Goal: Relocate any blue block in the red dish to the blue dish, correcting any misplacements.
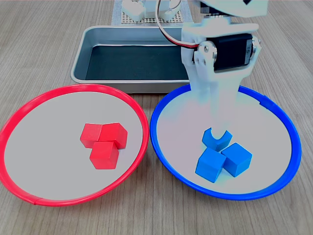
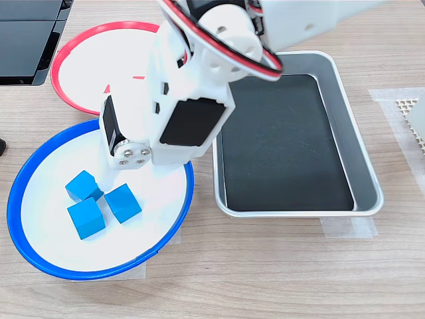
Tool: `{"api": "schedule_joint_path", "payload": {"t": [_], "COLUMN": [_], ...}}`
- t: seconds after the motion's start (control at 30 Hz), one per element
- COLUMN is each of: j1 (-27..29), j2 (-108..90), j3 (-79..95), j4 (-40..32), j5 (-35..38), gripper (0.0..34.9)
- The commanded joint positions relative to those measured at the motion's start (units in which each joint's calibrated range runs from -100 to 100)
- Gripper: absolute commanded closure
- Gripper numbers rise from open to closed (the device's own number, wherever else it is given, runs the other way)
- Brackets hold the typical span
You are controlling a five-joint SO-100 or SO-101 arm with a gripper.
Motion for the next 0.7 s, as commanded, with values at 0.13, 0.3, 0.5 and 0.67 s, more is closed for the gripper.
{"api": "schedule_joint_path", "payload": {"t": [0.13, 0.3, 0.5, 0.67], "j1": [1.61, 3.11, 6.41, 8.48], "j2": [-14.11, -26.39, -45.49, -61.27], "j3": [2.6, 12.15, 33.73, 49.3], "j4": [-1.29, -6.24, -12.19, -15.65], "j5": [2.05, 3.22, 2.49, 1.95], "gripper": [27.2, 34.6, 34.6, 34.6]}}
